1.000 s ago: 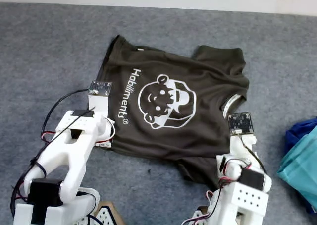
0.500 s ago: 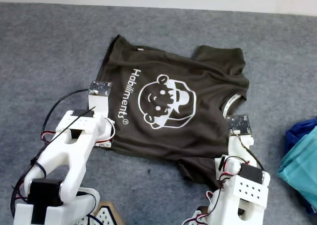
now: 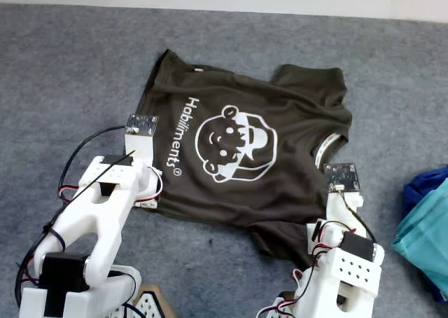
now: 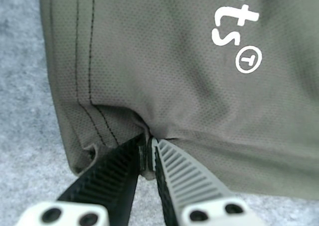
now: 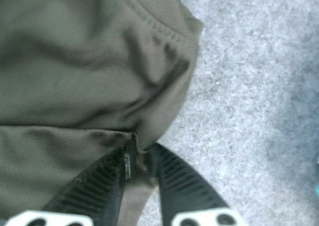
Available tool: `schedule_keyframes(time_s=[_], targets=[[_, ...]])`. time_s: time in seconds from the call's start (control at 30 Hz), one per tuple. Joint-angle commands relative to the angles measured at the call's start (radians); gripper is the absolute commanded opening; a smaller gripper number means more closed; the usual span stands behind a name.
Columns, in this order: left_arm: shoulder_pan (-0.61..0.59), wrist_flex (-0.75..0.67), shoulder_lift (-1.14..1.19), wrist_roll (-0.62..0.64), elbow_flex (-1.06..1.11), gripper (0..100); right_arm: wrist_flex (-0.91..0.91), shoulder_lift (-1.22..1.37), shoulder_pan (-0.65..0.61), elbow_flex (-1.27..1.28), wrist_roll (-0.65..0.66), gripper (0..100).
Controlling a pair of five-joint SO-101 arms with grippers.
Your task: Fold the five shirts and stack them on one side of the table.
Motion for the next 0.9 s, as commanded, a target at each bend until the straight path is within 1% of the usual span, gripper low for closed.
schedule_keyframes(time_s=[0.0,0.2,0.3,0.4,0.53,0.67,0.77,0.87], targets=[[-0.004,-0.015,0.012,-0.006,0.005,1,-0.016,0.005,0.048,-0.01,-0.009,0.6],[-0.007,0.0,0.002,-0.005,-0.028,1,-0.015,-0.001,0.067,-0.013,-0.011,0.9],[-0.031,0.129,0.002,-0.006,-0.12,1,-0.002,0.005,0.065,-0.059,-0.011,0.9],[-0.044,0.253,0.002,-0.006,-0.251,1,0.065,0.005,0.062,-0.173,-0.011,0.9],[-0.027,0.361,0.002,-0.006,-0.407,1,0.189,0.007,0.015,-0.357,-0.011,0.9],[-0.015,0.451,0.002,-0.006,-0.542,1,0.239,0.016,-0.051,-0.47,-0.074,0.9],[-0.013,0.505,0.002,-0.006,-0.628,1,0.252,0.113,-0.096,-0.542,-0.091,0.9],[-0.013,0.525,0.004,-0.006,-0.693,1,0.243,0.305,-0.107,-0.642,-0.121,0.9]])
